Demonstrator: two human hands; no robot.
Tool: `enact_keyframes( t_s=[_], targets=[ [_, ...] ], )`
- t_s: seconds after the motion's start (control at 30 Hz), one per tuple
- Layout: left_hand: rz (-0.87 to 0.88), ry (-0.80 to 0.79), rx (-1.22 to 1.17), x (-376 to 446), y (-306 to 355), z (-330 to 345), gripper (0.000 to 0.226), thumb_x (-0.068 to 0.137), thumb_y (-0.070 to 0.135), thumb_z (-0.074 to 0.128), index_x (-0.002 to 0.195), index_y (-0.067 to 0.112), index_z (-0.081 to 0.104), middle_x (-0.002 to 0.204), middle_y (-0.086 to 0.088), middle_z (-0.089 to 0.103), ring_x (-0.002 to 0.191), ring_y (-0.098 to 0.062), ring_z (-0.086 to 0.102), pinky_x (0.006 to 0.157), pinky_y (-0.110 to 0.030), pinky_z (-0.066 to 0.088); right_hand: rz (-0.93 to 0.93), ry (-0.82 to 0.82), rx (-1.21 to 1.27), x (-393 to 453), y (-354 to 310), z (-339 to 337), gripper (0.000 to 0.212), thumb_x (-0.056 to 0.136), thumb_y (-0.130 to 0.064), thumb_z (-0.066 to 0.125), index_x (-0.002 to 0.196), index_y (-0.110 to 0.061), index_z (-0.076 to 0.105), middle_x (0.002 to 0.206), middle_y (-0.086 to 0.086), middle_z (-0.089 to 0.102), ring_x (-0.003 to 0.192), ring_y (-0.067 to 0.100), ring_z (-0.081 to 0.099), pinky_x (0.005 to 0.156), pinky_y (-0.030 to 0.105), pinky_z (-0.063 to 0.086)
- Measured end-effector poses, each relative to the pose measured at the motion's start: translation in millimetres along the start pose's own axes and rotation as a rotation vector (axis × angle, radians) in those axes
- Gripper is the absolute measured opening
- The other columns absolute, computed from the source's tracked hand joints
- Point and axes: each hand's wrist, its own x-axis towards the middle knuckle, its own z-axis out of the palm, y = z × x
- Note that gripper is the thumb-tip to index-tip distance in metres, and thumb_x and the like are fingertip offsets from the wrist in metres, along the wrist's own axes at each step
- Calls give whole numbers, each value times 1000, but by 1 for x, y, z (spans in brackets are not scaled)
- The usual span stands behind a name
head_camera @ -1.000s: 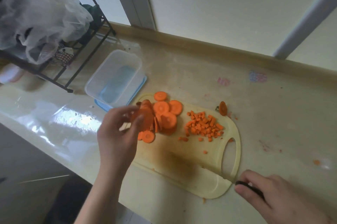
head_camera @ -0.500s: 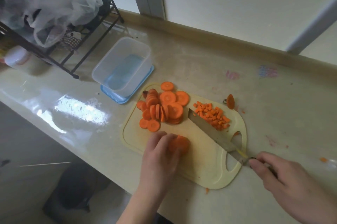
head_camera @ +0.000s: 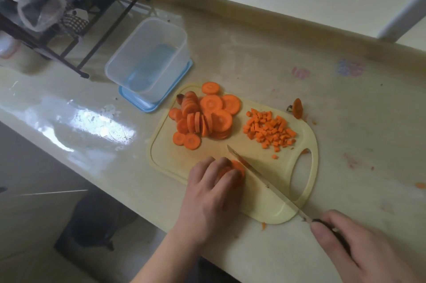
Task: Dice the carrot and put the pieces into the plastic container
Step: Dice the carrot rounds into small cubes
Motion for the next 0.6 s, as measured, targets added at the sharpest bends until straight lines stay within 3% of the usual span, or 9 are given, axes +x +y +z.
enact_keyframes(
  t_s=[0.17,0.3,0.43,0.6],
  targets=[
    [85,-110,-40,-6,-5,3,25,88,0,73,113,3,73,127,-12,64,107,-35,57,94,-40,47,12,-2,-31,-9,1,4,83,47,-101,0,79,-41,47,55,-10,56,58,4,56,60,17,46],
    [51,-93,-16,-12,-8,5,37,81,-3,80,117,4,73,129,-11,63,115,-36,56,96,-43,48,28,14,-41,-10,5,7,84,46,-101,-2,77,-40,47,57,-9,56,58,5,56,62,18,46],
    [26,-62,-42,-5,-5,4,29,85,2,78,114,2,74,122,-14,65,114,-35,56,99,-40,48,33,13,-77,-7,1,8,85,48,-99,-6,81,-38,44,63,-11,58,60,5,57,62,18,46],
    [21,-57,-70,-1,-3,0,19,93,8,70,110,3,75,118,-13,67,112,-34,57,101,-36,47,-12,27,-140,-4,3,11,66,74,-89,7,70,-36,46,55,-14,55,50,-3,52,59,17,45]
  ],
)
